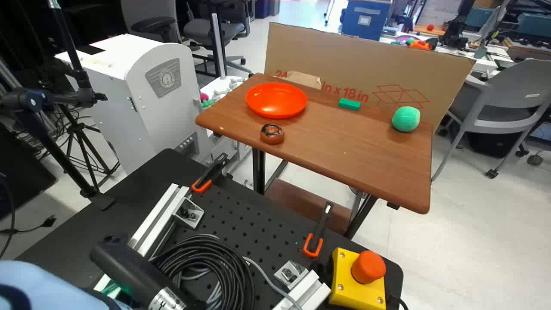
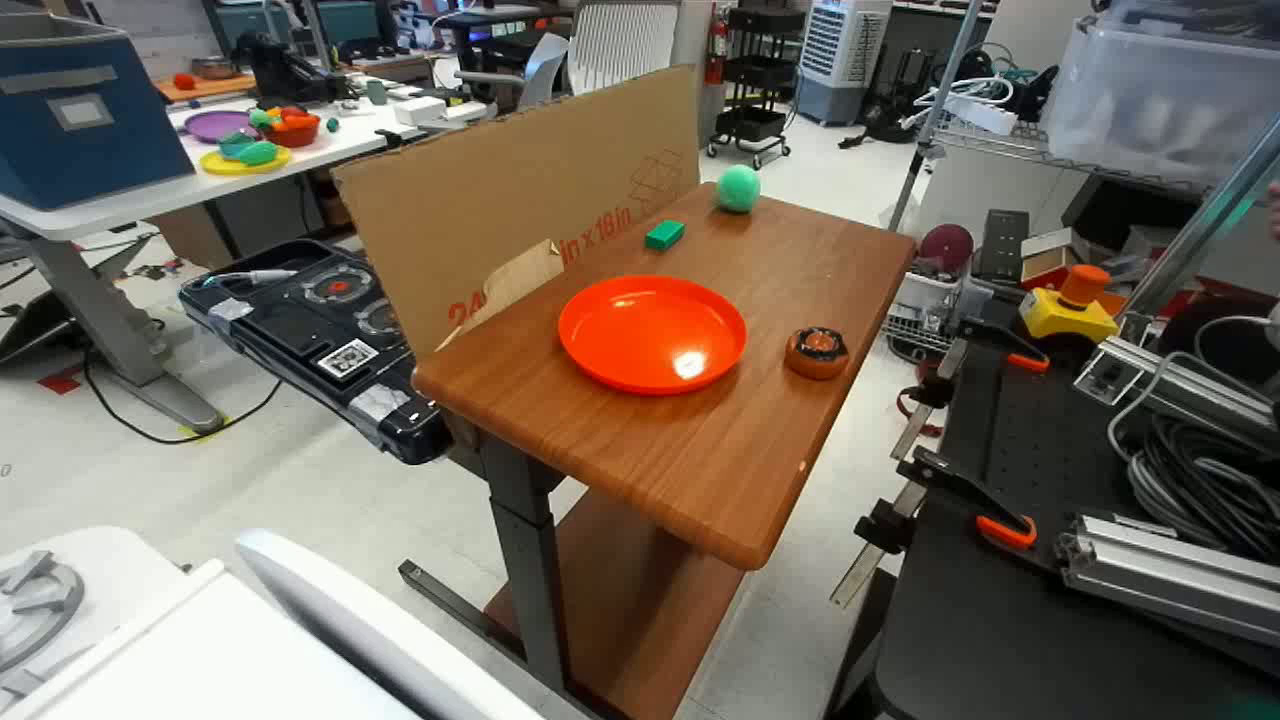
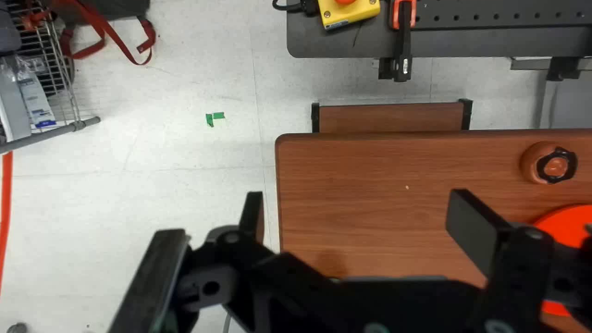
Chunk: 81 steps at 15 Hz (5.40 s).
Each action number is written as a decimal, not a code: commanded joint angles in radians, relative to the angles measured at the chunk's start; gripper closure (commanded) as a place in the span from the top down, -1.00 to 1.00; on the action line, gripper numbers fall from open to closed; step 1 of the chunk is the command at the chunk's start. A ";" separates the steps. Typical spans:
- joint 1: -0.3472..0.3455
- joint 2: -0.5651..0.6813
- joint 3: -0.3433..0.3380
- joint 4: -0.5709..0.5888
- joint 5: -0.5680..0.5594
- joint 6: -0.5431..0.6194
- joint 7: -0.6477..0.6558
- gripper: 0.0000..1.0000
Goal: Put the donut toy on the orange plate
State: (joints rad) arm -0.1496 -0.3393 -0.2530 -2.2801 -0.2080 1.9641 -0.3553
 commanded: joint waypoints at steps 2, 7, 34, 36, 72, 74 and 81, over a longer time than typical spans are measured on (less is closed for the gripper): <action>-0.006 0.001 0.006 0.002 0.003 -0.002 -0.002 1.00; -0.006 0.001 0.006 0.002 0.003 -0.002 -0.002 1.00; 0.230 0.629 0.321 0.015 0.097 0.473 0.151 1.00; 0.232 0.668 0.330 0.030 0.097 0.460 0.145 1.00; 0.244 0.904 0.377 0.545 0.109 0.268 0.107 -0.16; 0.250 0.931 0.367 0.539 0.078 0.295 0.099 -0.16; 0.247 0.994 0.354 0.548 0.019 0.276 0.099 -0.16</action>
State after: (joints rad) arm 0.0890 0.6245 0.1142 -1.7688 -0.1719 2.2692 -0.2363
